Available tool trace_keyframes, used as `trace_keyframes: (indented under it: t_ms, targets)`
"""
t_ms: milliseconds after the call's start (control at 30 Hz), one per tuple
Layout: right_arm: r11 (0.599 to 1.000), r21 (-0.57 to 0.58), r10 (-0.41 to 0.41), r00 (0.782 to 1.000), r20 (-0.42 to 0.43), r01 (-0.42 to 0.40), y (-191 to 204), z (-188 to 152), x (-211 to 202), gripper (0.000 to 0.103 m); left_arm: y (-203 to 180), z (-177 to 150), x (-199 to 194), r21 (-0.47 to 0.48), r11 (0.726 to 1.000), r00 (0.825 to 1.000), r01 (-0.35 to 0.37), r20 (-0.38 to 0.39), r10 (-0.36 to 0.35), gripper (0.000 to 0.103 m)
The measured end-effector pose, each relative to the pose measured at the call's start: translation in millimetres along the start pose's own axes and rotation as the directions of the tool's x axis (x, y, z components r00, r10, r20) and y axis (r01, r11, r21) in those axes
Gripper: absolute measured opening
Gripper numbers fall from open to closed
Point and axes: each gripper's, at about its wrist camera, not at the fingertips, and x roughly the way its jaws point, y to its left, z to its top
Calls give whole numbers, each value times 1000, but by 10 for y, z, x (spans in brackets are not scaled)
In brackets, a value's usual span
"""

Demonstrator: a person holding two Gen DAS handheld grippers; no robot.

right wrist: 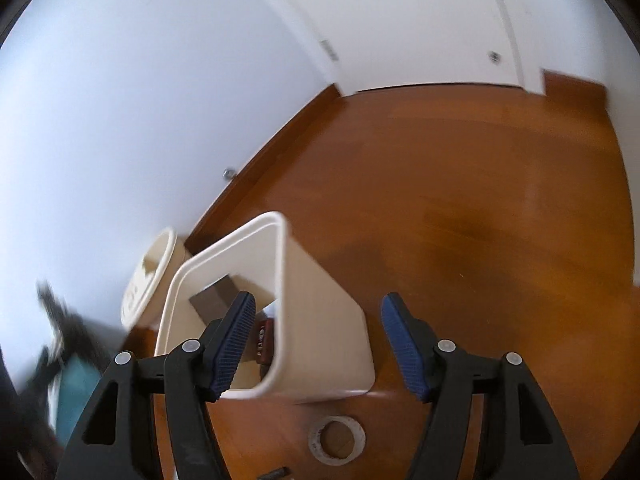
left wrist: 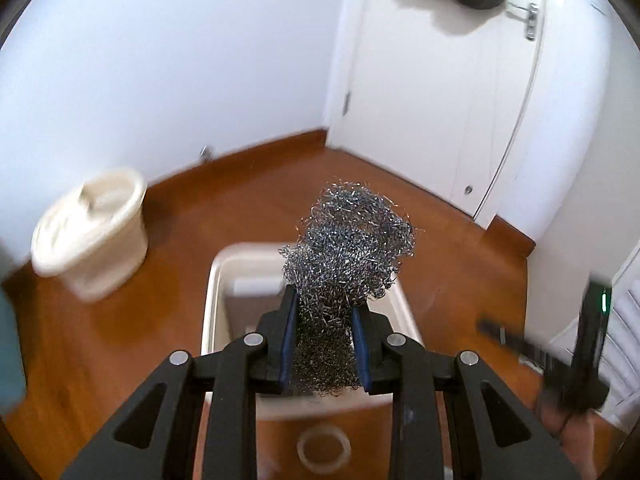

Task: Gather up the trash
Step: 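Drop the red bottle with right tool while left tool drops the steel wool, then grasp the red-white card box with left tool while right tool grasps the tape roll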

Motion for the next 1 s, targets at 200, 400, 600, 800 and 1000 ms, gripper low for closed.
trace_keyframes:
  t_ms: [200,400,600,800,1000]
  targets:
    - [999,44,4,999,-46,-2,-271,-61,-4,69,-186,124,1008,59,993,963,102,-258,-83,25]
    - [998,47,-40,992,-116,46,-467,-221,148,69,-64,-193,1590,-108,990,888,91,-442,-130,51]
    - [994,8,-101,968,-229,105,-656,-580,392,69,-87,-234,1396,-86,992,892,95,-435,-123,66]
    - [952,-289,-184,938,-295,96,-409,-1146,749,69,263,-368,451,-107,994,976,-27,-218,3,73]
    - [696,-699,-123,931,-343,-165,153,-2043,877,68,791,-1637,167,-272,932,914,-241,-385,125,75]
